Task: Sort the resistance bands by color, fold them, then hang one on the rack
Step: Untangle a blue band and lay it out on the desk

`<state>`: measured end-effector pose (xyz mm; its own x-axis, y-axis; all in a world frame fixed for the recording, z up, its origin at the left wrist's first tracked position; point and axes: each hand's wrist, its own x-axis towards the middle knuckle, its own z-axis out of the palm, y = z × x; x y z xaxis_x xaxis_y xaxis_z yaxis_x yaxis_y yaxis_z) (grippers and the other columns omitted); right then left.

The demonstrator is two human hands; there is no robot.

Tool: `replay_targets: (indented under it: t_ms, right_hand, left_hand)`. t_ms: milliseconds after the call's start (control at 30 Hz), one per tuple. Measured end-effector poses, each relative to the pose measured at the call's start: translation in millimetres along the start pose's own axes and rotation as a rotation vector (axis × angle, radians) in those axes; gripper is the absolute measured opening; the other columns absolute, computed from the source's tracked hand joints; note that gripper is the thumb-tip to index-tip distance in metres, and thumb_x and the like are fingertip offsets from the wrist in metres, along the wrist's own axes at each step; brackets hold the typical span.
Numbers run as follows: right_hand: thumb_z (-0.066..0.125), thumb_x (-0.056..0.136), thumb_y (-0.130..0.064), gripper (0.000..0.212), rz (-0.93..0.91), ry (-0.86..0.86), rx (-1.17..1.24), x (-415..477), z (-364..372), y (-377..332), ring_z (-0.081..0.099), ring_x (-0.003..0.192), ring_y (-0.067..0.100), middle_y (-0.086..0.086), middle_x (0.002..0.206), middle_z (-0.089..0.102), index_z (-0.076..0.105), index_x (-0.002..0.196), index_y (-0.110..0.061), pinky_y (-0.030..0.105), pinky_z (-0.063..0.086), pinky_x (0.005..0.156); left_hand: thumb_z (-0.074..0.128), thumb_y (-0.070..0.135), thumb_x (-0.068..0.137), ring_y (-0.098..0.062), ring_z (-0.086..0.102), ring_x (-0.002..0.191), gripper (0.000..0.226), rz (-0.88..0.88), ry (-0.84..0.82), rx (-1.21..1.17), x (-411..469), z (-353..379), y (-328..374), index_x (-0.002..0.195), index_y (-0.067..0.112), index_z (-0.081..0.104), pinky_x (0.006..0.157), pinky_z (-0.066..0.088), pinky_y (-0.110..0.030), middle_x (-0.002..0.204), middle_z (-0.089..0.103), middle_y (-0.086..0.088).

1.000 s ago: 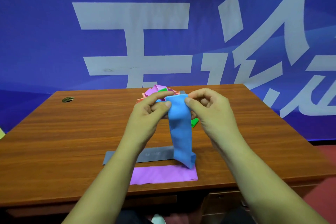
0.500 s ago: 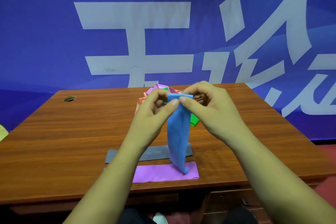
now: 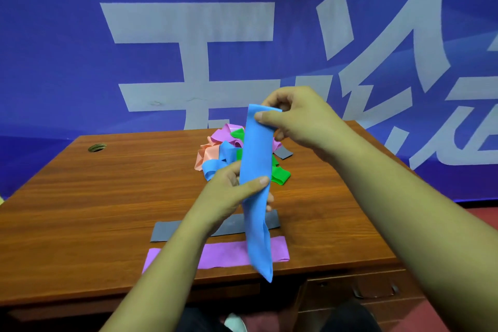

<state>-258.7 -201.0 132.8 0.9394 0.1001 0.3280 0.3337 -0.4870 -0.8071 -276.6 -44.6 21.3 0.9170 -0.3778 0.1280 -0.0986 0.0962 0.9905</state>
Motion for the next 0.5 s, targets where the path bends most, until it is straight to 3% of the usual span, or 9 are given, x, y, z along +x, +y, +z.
replay_targets:
  t_ms: [133,300,500]
  right_hand:
    - [0.065,0.089,-0.007,0.006,0.079,0.157,0.095,14.3,-9.5,8.5,0.060,0.056,0.009,0.003,0.070,0.060,0.064,0.093,-0.003,0.021,0.053,0.050]
    - [0.063,0.091,-0.008,0.004,0.206,0.273,0.194,18.7,-12.0,48.8,0.063,0.062,0.013,0.006,0.077,0.063,0.063,0.090,-0.004,0.028,0.055,0.055]
    - [0.062,0.093,-0.008,0.012,0.385,0.399,0.281,10.1,-2.4,107.0,0.062,0.061,0.014,0.011,0.085,0.064,0.059,0.081,-0.010,0.024,0.051,0.050]
  left_hand:
    - [0.072,0.016,0.085,-0.024,0.068,0.066,0.016,-0.083,-0.039,0.021,-1.0,-15.9,-21.5,0.097,0.007,0.066,0.063,0.057,-0.034,0.075,0.070,-0.011]
    - [0.074,0.027,0.078,-0.030,0.066,0.066,0.042,-0.198,-0.034,0.074,-8.8,-52.7,-40.2,0.105,-0.004,0.062,0.068,0.057,-0.039,0.077,0.069,-0.018]
    - [0.072,0.018,0.084,-0.027,0.065,0.066,0.019,-0.270,0.093,0.142,-18.3,-103.8,-55.9,0.094,0.003,0.068,0.064,0.053,-0.029,0.079,0.069,-0.017]
